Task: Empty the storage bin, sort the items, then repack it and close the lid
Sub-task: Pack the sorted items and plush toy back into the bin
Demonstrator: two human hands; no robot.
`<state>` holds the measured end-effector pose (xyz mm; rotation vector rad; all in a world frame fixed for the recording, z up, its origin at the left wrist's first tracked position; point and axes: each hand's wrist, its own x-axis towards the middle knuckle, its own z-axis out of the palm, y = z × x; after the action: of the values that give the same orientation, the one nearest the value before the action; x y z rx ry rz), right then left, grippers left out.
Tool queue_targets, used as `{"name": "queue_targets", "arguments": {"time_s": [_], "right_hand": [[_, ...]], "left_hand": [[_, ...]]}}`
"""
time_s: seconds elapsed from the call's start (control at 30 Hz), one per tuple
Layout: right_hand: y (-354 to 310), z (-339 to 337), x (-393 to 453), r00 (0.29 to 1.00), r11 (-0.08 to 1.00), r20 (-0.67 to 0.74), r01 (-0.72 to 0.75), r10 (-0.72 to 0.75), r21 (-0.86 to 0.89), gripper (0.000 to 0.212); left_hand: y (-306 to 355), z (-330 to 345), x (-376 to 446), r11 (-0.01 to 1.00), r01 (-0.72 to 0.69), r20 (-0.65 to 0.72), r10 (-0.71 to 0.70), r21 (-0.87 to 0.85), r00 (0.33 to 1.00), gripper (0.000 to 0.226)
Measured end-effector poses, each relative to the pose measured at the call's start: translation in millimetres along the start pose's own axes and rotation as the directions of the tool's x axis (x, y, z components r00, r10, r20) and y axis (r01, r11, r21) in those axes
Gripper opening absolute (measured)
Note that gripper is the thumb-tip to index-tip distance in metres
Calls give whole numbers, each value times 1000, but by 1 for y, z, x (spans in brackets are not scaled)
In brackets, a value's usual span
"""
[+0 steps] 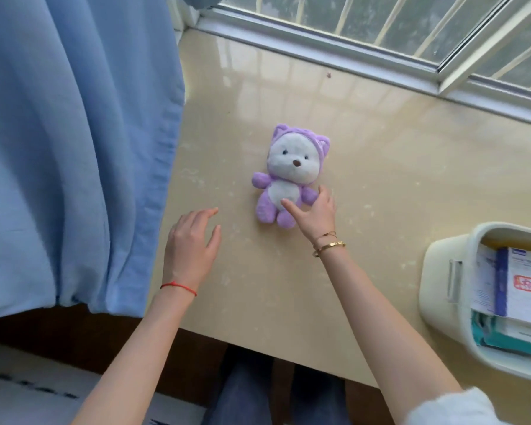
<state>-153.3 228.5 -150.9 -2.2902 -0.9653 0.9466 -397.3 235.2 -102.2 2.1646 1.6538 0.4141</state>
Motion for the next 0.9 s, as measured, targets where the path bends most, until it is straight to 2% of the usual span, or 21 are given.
{"name": "queue_targets", "arguments": {"time_s": [0.17, 0.27, 0.37, 0.47, 0.57, 0.7, 0.9], "right_hand": [[-7, 28, 15, 996, 987, -18, -87, 90, 139, 94], [-7, 32, 16, 990, 968, -26, -133, 142, 211, 81], [-4, 26, 14, 988, 957, -47, -130, 147, 260, 68], [8, 10, 1, 989, 950, -42, -128, 145, 284, 66], [21, -19, -21, 990, 930, -50, -105, 130, 352, 70], [43, -80, -66, 991, 910, -94, -48, 94, 411, 63], [113, -197, -144, 983, 923, -178, 22, 50, 383, 58]], "left_hand": [[-15, 10, 0, 999, -10, 70, 13, -34, 997, 31], [-14, 12, -3, 998, -4, 106, 10, -58, 994, 35], [-7, 11, -6, 997, -1, 111, 10, -83, 994, 34], [5, 8, -8, 995, -25, 107, 36, -97, 994, 31], [25, 3, -12, 993, -65, 102, 75, -100, 992, 31], [67, -1, -25, 986, -128, 99, 138, -103, 985, 33], [162, 6, -69, 972, -198, 73, 208, -124, 975, 30]]}}
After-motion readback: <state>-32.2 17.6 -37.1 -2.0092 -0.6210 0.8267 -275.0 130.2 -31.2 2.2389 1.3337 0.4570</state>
